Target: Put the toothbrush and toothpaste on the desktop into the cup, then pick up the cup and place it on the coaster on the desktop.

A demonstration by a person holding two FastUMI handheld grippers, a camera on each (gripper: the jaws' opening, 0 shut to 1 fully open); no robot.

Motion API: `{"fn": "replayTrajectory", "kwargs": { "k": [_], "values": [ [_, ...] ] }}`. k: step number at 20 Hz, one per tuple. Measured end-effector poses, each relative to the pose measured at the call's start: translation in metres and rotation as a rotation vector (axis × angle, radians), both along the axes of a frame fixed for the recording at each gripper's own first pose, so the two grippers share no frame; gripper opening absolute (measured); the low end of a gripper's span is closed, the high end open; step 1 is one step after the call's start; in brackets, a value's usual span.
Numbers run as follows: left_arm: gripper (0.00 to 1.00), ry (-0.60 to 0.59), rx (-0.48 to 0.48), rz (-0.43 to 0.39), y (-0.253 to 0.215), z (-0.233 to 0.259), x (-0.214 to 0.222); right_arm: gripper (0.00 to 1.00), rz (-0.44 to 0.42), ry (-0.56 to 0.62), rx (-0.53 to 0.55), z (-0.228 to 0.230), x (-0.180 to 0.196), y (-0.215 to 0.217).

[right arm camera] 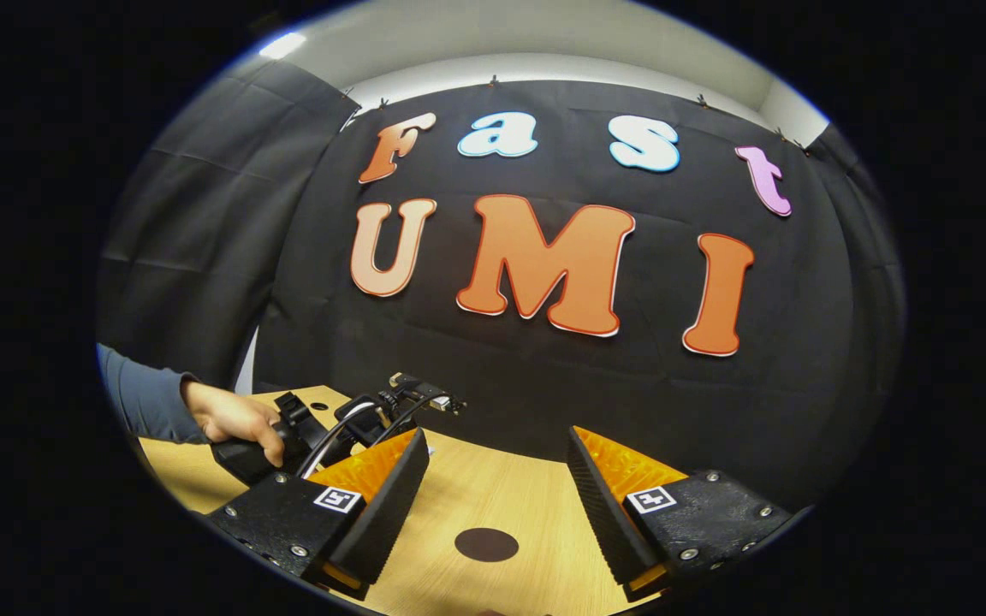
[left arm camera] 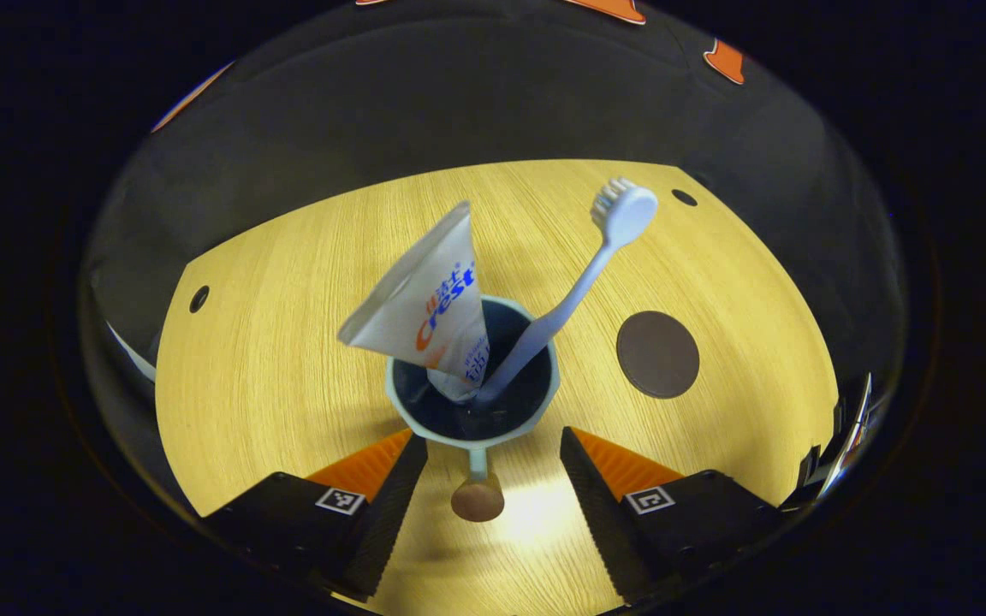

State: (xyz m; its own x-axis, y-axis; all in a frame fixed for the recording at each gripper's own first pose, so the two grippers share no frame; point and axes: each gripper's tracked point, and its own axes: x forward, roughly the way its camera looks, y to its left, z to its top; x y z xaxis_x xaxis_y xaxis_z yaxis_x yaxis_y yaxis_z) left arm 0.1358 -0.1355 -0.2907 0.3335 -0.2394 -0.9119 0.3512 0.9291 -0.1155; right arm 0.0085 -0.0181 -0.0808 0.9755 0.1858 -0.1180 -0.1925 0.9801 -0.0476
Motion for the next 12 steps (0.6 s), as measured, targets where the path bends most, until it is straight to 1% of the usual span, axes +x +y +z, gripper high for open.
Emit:
{"fn": "replayTrajectory", "kwargs": {
  "k": [1, 2, 4, 5, 7, 8, 9, 11, 12],
  "values": [
    [0.88, 0.011, 0.019, -0.007, 0.0, -0.003, 0.003, 0.97, -0.003, 0.002, 0.008, 0.0, -0.002, -0.001],
    [0.86, 0.022, 0.036, -0.01, 0.003, -0.003, 0.001, 0.97, -0.005, 0.005, 0.015, 0.0, -0.006, -0.003],
    [0.78, 0.037, 0.066, -0.009, 0.008, -0.006, 0.004, 0.97, -0.014, 0.009, 0.023, -0.002, -0.011, -0.008],
    [0.69, 0.05, 0.066, -0.012, 0.009, -0.008, 0.004, 0.97, -0.014, 0.008, 0.027, -0.003, -0.013, -0.009],
    [0.54, 0.072, 0.083, -0.032, 0.016, -0.009, 0.002, 0.97, -0.025, 0.013, 0.032, -0.004, -0.018, -0.013],
    [0.45, 0.075, 0.089, -0.029, 0.018, -0.008, 0.002, 0.97, -0.033, 0.01, 0.039, -0.002, -0.022, -0.015],
    [0.28, 0.078, 0.094, -0.027, 0.019, -0.01, 0.004, 0.97, -0.033, 0.001, 0.048, 0.001, -0.026, -0.015],
    [0.28, 0.082, 0.099, -0.031, 0.015, -0.01, 0.003, 0.97, -0.037, -0.006, 0.05, 0.002, -0.032, -0.014],
    [0.26, 0.084, 0.102, -0.037, 0.016, -0.01, 0.002, 0.97, -0.037, -0.005, 0.046, 0.001, -0.034, -0.013]
  ]
}}
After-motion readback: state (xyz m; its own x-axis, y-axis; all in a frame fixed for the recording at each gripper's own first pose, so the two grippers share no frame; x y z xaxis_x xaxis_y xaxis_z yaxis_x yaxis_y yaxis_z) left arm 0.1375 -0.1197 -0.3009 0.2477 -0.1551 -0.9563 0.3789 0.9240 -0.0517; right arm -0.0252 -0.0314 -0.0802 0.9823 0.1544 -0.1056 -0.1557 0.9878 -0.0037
